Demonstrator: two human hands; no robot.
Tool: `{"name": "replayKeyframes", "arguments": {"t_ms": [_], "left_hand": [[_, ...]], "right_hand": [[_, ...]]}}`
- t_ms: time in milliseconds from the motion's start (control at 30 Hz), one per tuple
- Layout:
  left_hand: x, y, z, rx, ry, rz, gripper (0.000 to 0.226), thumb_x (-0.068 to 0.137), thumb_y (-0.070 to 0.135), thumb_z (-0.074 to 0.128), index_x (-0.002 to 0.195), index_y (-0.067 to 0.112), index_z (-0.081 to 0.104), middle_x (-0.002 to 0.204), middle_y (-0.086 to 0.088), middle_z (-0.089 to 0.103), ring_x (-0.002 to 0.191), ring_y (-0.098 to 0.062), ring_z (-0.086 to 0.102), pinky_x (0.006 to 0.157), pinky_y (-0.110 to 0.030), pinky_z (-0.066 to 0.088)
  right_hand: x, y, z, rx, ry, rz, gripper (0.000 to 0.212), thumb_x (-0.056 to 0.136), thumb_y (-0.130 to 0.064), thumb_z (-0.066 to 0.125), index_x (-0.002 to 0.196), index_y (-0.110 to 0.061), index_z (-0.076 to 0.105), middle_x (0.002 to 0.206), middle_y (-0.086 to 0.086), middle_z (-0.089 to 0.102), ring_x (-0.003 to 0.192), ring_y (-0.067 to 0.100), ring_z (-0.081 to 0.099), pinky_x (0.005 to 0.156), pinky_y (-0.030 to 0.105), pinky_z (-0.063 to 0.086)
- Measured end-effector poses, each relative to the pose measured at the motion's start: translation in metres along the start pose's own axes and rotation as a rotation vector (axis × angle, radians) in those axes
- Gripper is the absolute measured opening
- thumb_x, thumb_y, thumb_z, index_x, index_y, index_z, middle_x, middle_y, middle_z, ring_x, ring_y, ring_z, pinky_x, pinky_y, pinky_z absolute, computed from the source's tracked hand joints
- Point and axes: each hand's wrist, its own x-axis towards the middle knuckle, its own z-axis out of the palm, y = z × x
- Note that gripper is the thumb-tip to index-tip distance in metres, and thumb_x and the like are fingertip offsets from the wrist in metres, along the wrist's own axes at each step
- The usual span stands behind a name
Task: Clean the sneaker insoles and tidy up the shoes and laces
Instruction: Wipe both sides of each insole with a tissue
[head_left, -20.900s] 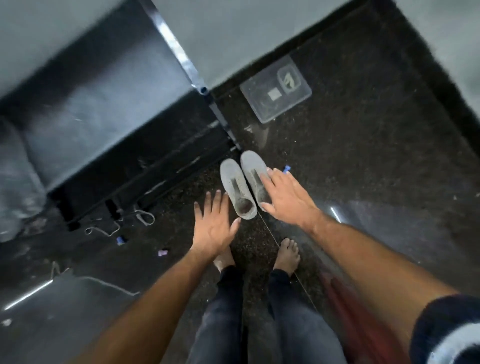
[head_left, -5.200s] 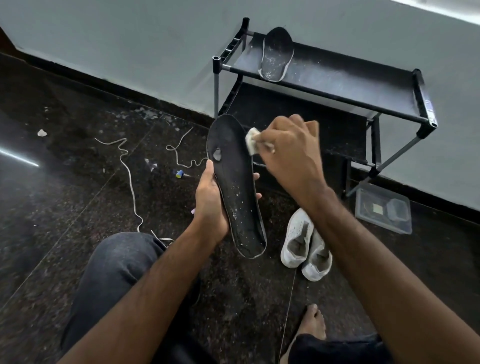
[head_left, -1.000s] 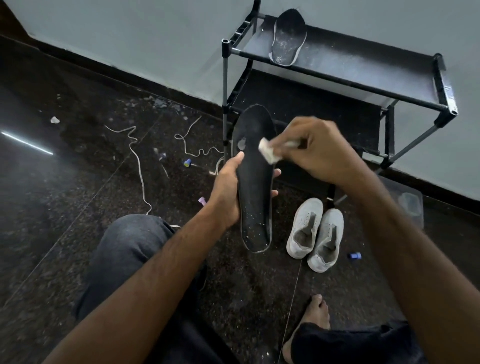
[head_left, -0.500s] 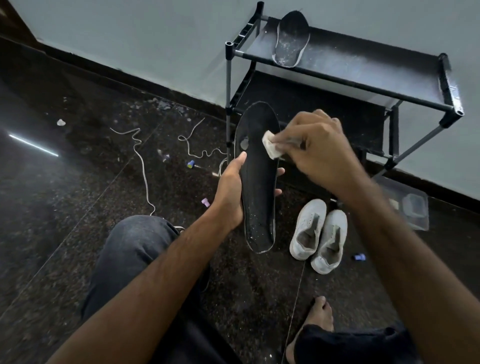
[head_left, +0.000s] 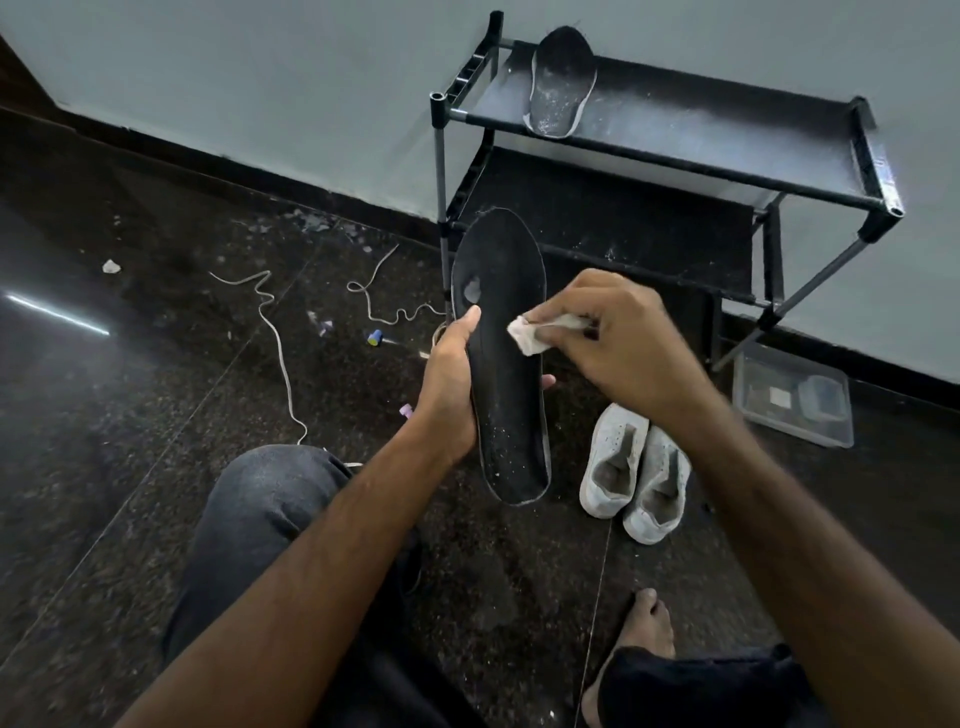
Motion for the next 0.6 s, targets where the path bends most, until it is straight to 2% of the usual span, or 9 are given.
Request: {"name": "replayKeyframes", "arguments": {"t_ms": [100,167,267,367,433,500,533,567,600], "left_hand": [[-0.004,0.001,-0.001,-0.018,-0.096,-0.026,0.052,0.105,0.043,0.04,0.121,0.004,0.07,0.111,-0.017,0.073,0.098,-0.028,0.07,0.084,-0.04,0.059],[-0.007,0.001,0.001,-0.029,-0.155,-0.03,0.051,0.105,0.044,0.04,0.121,0.006,0.069,0.112,-0.016,0.072,0.1,-0.025,0.069,0.089,-0.039,0.057],[-0.008,-0.002,0.003,-0.077,-0.238,-0.063,0.063,0.105,0.056,0.032,0.139,0.009,0.058,0.133,-0.018,0.065,0.116,-0.029,0.065,0.098,-0.047,0.053],[-0.008,0.0,0.002,-0.085,-0.204,-0.064,0.072,0.103,0.063,0.026,0.136,0.009,0.06,0.127,-0.018,0.069,0.112,-0.028,0.069,0.094,-0.041,0.057],[-0.007,0.003,0.0,-0.111,-0.168,-0.057,0.077,0.103,0.064,0.024,0.135,0.004,0.059,0.127,-0.02,0.068,0.114,-0.028,0.069,0.098,-0.04,0.055],[-0.005,0.005,-0.003,-0.151,-0.124,-0.037,0.079,0.103,0.065,0.022,0.14,0.004,0.055,0.133,-0.019,0.066,0.118,-0.029,0.067,0.098,-0.043,0.056],[-0.003,0.005,-0.005,-0.145,-0.099,-0.016,0.079,0.103,0.065,0.02,0.141,0.006,0.054,0.135,-0.016,0.065,0.12,-0.029,0.066,0.096,-0.047,0.057],[-0.003,0.005,-0.005,-0.134,-0.083,0.01,0.078,0.103,0.064,0.018,0.141,0.007,0.054,0.138,-0.013,0.064,0.124,-0.03,0.064,0.096,-0.05,0.056],[-0.002,0.005,-0.005,-0.127,-0.082,0.035,0.077,0.104,0.063,0.016,0.14,0.008,0.055,0.14,-0.01,0.063,0.127,-0.03,0.062,0.097,-0.053,0.054]], "right_hand": [[0.002,0.006,0.031,-0.165,0.081,-0.031,0.014,0.092,-0.023,0.071,0.103,-0.028,0.079,0.097,-0.013,0.064,0.095,0.012,0.055,0.088,0.041,0.046],[0.008,0.009,0.037,-0.21,0.155,-0.033,0.014,0.094,-0.023,0.068,0.103,-0.028,0.078,0.095,-0.011,0.063,0.094,0.014,0.055,0.086,0.037,0.043],[0.016,0.006,0.04,-0.21,0.257,-0.039,0.015,0.095,-0.023,0.066,0.104,-0.027,0.078,0.094,-0.01,0.063,0.094,0.013,0.055,0.082,0.032,0.04],[0.017,0.003,0.045,-0.16,0.224,-0.047,0.015,0.096,-0.023,0.066,0.104,-0.025,0.078,0.094,-0.009,0.063,0.092,0.013,0.054,0.083,0.034,0.042],[0.011,-0.003,0.039,-0.206,0.065,-0.17,0.015,0.098,-0.022,0.063,0.096,-0.026,0.077,0.093,-0.008,0.059,0.09,0.015,0.052,0.079,0.034,0.04],[0.004,-0.008,0.019,-0.457,-0.358,-0.315,0.017,0.094,-0.019,0.062,0.085,-0.026,0.075,0.092,-0.007,0.059,0.09,0.017,0.056,0.075,0.034,0.042],[0.0,-0.012,0.008,-0.595,-0.599,-0.319,0.015,0.092,-0.02,0.063,0.085,-0.026,0.075,0.093,-0.008,0.061,0.089,0.015,0.059,0.074,0.033,0.046],[-0.003,-0.015,-0.003,-0.668,-0.777,-0.246,0.014,0.092,-0.021,0.064,0.089,-0.027,0.076,0.094,-0.01,0.064,0.088,0.013,0.062,0.076,0.032,0.05],[-0.006,-0.017,-0.014,-0.683,-0.861,-0.157,0.014,0.091,-0.022,0.065,0.093,-0.029,0.077,0.095,-0.013,0.066,0.088,0.009,0.063,0.079,0.031,0.054]]}}
